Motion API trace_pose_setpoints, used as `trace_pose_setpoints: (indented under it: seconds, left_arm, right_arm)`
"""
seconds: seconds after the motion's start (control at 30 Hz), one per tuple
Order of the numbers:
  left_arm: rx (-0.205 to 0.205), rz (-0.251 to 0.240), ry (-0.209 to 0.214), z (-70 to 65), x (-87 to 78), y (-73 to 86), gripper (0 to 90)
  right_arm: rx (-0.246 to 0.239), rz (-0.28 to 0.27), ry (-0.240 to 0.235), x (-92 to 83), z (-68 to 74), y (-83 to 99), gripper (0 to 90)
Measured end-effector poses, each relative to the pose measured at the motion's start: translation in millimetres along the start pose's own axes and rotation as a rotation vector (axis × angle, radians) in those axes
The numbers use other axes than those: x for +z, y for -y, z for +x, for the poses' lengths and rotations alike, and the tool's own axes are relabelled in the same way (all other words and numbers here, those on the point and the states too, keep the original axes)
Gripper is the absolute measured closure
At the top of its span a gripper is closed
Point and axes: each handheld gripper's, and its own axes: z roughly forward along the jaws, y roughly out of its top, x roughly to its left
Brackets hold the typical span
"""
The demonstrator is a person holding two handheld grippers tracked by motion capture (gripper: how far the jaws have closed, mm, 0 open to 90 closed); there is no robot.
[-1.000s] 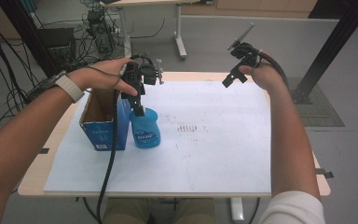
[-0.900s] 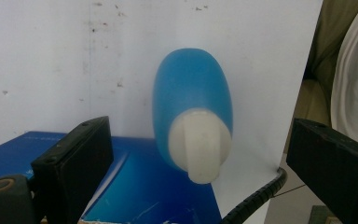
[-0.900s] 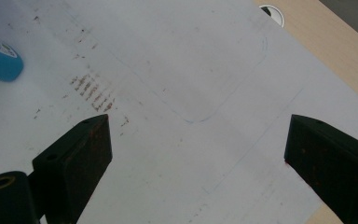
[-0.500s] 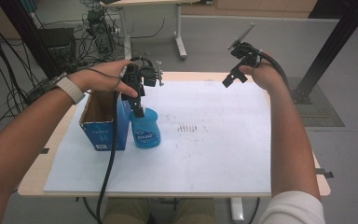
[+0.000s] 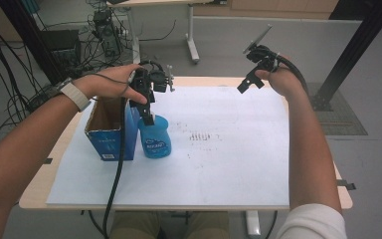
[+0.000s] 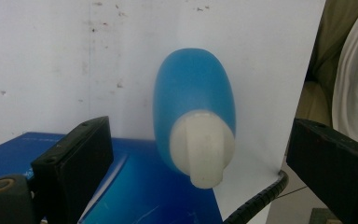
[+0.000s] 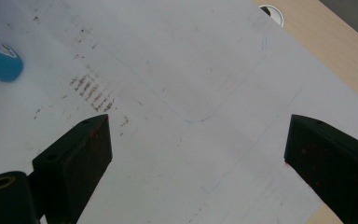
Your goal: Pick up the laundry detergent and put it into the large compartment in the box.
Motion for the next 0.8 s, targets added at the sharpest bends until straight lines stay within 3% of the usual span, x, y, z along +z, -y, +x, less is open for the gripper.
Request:
trace_pose_setpoints:
  seconds: [0.8]
  left_arm:
    - [-0.003,-0.007,0.001,0.2,-0.8,1.2,7.5]
  right_arm:
    - [0.002,-0.001,-0.001,-0.2,-0.5,0.2,7.3]
